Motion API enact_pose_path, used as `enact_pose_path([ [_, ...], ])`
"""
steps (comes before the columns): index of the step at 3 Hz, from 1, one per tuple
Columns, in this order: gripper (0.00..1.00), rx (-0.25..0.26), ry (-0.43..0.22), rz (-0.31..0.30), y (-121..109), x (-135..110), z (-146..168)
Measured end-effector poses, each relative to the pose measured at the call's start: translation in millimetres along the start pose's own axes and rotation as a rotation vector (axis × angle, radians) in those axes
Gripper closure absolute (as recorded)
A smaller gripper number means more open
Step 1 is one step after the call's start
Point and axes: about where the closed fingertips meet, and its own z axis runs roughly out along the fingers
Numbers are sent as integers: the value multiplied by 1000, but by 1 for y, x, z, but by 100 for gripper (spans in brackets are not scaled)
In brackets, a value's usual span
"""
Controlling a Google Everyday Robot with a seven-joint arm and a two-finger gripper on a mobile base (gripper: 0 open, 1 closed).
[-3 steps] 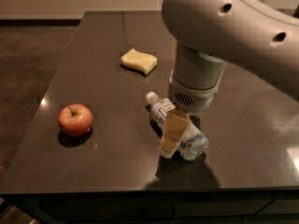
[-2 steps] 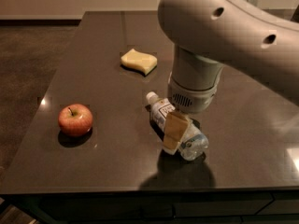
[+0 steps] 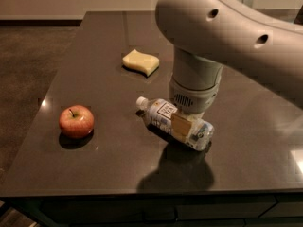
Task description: Move blue plastic bottle near sponge
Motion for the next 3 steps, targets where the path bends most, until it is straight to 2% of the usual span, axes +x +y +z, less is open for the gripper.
enact_pose_path([
  [1,87,5,-27,-32,-16,-12,-16],
  [2,100,-3,-84,-89,-45,-41,-37],
  [3,100,-20,-138,-169,-76,-74,-48],
])
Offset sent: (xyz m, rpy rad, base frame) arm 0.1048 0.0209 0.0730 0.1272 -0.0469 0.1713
